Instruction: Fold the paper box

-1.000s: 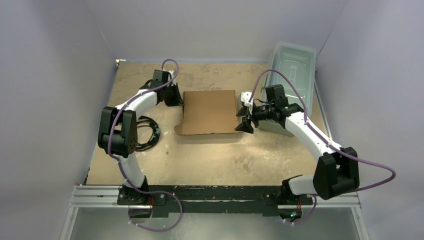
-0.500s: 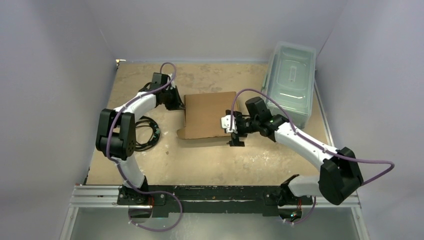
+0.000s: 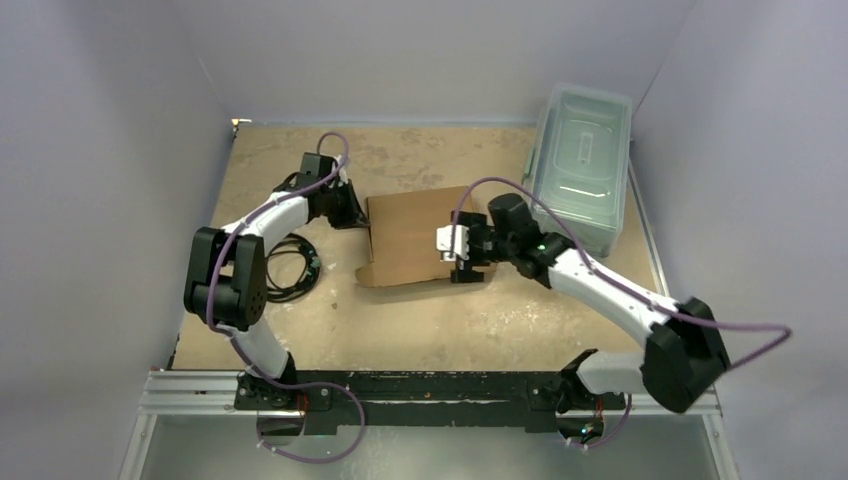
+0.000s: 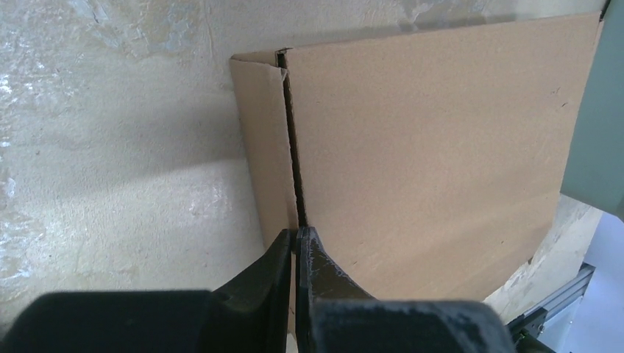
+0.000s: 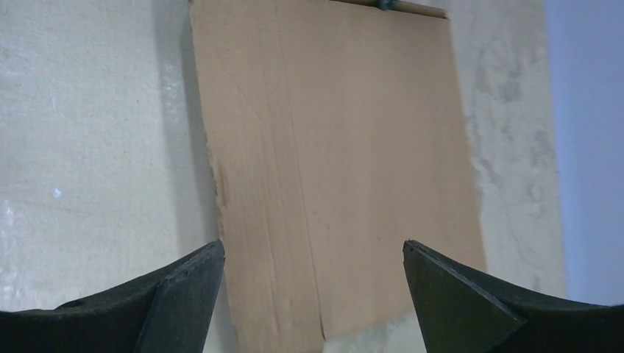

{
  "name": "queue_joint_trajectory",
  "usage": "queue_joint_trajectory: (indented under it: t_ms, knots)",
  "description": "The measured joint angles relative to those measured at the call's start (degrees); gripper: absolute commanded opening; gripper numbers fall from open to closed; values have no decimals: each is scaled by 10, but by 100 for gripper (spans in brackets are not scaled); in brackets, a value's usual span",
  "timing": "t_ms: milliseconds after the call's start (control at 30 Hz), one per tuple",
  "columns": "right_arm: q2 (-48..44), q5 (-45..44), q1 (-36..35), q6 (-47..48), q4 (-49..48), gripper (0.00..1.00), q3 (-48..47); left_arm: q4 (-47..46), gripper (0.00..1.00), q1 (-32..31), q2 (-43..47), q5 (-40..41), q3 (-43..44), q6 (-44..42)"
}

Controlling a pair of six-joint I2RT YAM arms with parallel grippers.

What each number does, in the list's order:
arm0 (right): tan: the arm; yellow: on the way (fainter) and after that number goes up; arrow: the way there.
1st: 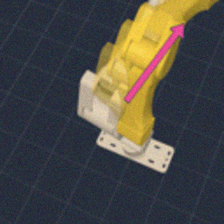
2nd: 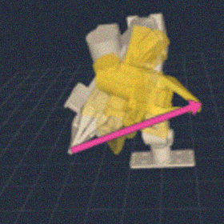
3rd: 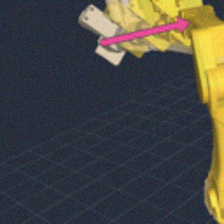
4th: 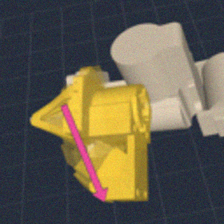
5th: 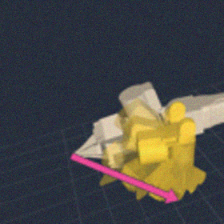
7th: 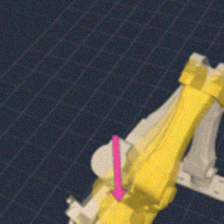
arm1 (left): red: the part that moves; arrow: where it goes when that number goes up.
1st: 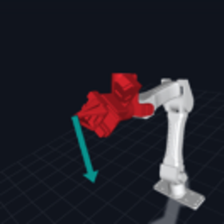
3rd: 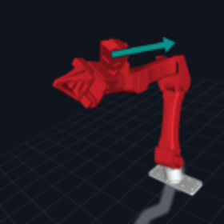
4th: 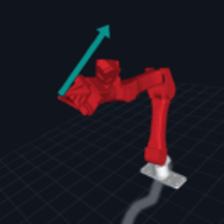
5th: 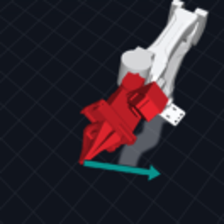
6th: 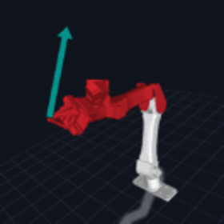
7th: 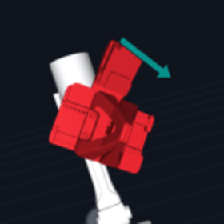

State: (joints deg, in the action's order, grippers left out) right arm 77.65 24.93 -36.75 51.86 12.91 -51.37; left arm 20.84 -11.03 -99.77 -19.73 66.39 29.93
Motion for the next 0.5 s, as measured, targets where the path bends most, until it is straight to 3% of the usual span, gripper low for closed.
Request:
queue_joint_trajectory:
  t_ms: [100, 167, 233, 500]
  knots:
    - [-75, 8, 17, 22, -3, 96, 39, -12, 10, 0, 19, -5, -19, -2]
    - [-112, 8, 24, 26, -9, 89, 73, -28, 12, 1, 44, -13, -42, -2]
    - [-105, 17, 38, 10, -8, 83, 76, -45, 15, 4, 70, -21, -61, -2]
    - [-46, 4, 90, -158, -69, 79, 60, -115, 40, 31, 150, -42, -141, 14]
